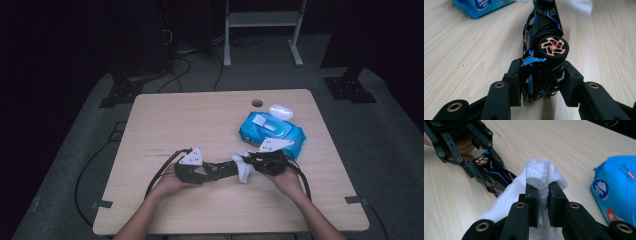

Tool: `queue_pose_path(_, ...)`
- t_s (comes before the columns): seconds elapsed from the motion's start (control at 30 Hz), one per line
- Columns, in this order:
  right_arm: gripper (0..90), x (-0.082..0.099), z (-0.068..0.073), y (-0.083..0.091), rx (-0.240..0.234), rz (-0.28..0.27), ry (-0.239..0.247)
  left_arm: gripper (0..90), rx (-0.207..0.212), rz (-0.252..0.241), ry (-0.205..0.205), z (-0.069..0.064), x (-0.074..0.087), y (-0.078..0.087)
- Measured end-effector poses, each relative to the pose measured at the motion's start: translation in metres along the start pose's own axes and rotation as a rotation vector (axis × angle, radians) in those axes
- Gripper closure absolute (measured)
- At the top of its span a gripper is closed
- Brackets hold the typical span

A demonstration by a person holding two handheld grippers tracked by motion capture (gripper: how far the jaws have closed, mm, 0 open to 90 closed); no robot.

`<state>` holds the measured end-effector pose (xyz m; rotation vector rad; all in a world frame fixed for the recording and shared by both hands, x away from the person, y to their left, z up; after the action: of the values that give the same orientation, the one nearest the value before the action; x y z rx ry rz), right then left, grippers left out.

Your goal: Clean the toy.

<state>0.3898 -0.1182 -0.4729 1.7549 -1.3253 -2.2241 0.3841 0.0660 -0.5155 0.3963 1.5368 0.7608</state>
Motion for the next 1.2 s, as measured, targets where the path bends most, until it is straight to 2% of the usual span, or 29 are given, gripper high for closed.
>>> queue_pose_path(0.17,79.4,-0.004,0.008,-0.005,-0.004,0.013,0.036,57.4,0.016,0.013,0.01,0.0,0.0,0.001)
queue_pose_path(0.27,79.4,-0.008,0.012,-0.009,0.0,0.028,0.057,47.5,0.02,0.001,0.019,0.0,-0.009,0.002)
queue_pose_path(0.37,79.5,-0.013,0.016,-0.014,0.004,0.034,0.058,40.2,0.006,0.03,0.02,0.001,-0.014,-0.001)
queue_pose_path(0.43,79.8,-0.019,0.022,-0.019,-0.014,0.026,0.06,38.6,-0.001,0.038,0.03,0.002,-0.017,-0.004)
queue_pose_path(0.5,79.8,-0.026,0.032,-0.026,-0.037,0.022,0.077,40.3,-0.016,0.063,0.029,0.005,-0.017,-0.007)
queue_pose_path(0.57,79.8,-0.03,0.04,-0.032,-0.067,0.018,0.086,45.4,0.007,0.082,0.029,0.004,-0.017,-0.01)
queue_pose_path(0.63,79.9,-0.03,0.044,-0.039,-0.07,0.026,0.094,56.0,0.006,0.093,0.007,0.003,-0.016,-0.011)
queue_pose_path(0.7,79.9,-0.03,0.043,-0.039,-0.073,0.025,0.091,56.8,0.006,0.094,0.005,0.002,-0.015,-0.011)
queue_pose_path(0.77,79.8,-0.028,0.038,-0.035,-0.056,0.029,0.09,56.9,0.006,0.095,0.003,0.003,-0.014,-0.01)
queue_pose_path(1.03,79.9,-0.011,0.009,-0.011,0.014,0.027,0.042,57.0,0.012,0.105,-0.001,0.005,-0.003,0.004)
queue_pose_path(1.1,79.9,-0.008,0.007,-0.01,0.013,0.022,0.03,57.0,0.016,0.108,0.001,0.005,0.0,0.007)
queue_pose_path(1.2,79.9,-0.013,0.014,-0.013,-0.006,0.013,0.04,56.8,0.017,0.112,0.004,0.005,0.001,0.008)
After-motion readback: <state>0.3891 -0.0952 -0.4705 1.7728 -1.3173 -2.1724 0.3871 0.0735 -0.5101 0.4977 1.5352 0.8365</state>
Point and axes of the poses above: each handheld gripper's, and its own axes: y roughly backward along the jaws, x roughly out of its underside, z roughly to its left, the point moved 8 cm from there along -y, roughly forward along the jaws, and after that the axes turned 6 degrees about z, right-handed, at the moved point
